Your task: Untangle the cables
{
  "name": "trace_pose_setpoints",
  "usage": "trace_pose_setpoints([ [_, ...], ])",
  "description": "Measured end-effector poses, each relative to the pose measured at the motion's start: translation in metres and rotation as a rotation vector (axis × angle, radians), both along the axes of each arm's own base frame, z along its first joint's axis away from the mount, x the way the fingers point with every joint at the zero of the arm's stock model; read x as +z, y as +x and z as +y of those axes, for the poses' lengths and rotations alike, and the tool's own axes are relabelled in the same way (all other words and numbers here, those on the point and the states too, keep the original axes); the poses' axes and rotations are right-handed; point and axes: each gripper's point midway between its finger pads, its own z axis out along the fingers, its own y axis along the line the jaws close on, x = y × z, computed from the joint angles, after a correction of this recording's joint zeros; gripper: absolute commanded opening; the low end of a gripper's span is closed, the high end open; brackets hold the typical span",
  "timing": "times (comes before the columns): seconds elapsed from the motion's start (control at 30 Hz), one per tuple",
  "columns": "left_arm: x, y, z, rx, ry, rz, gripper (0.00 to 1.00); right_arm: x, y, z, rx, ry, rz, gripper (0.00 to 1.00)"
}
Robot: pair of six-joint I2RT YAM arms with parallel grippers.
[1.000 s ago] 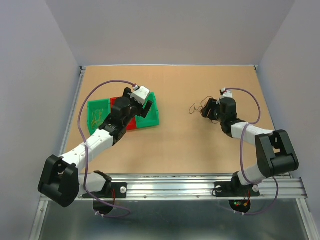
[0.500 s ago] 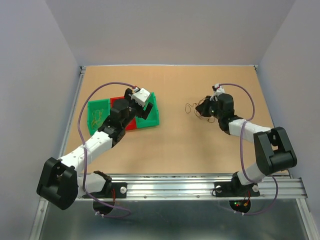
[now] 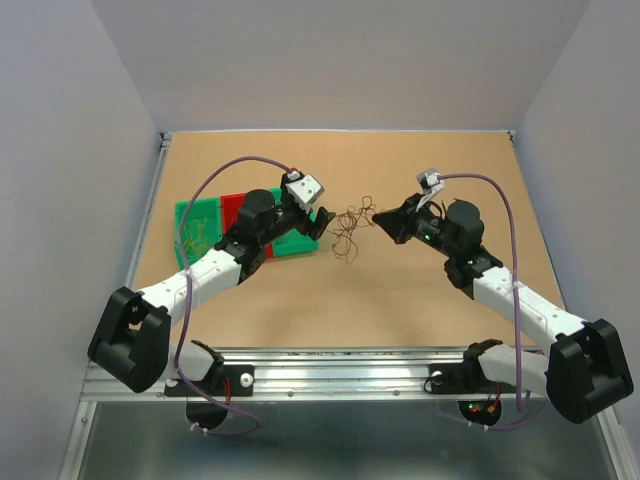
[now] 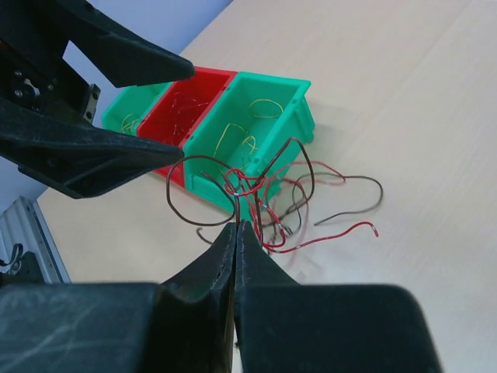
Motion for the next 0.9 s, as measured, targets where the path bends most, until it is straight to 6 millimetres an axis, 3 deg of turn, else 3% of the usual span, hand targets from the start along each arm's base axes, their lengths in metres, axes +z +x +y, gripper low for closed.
trace_pose_setpoints([
  [0.1,0.003,-0.005,-0.006,-0.032,-0.030,0.017,0.89,-0.001,-0.005,-0.002,0.000,-0.001,-0.006,0.00],
  [0.43,0.052,-0.049,-0.011,-0.173,-0.181,-0.036,0.96,0.000,-0.009,-0.005,0.000,-0.006,-0.014,0.01],
  [0.5,0.048,-0.052,-0.016,-0.205,-0.187,-0.013,0.96,0.000,-0.009,-0.005,0.000,-0.007,-0.013,0.01],
  [0.77,-0.002,-0.041,-0.038,-0.242,-0.152,0.176,0.96,0.000,-0.009,-0.005,0.001,-0.010,-0.014,0.01],
  [0.9,-0.008,-0.042,-0.048,-0.260,-0.144,0.211,0.95,-0.002,-0.009,-0.004,0.002,-0.015,-0.016,0.01],
])
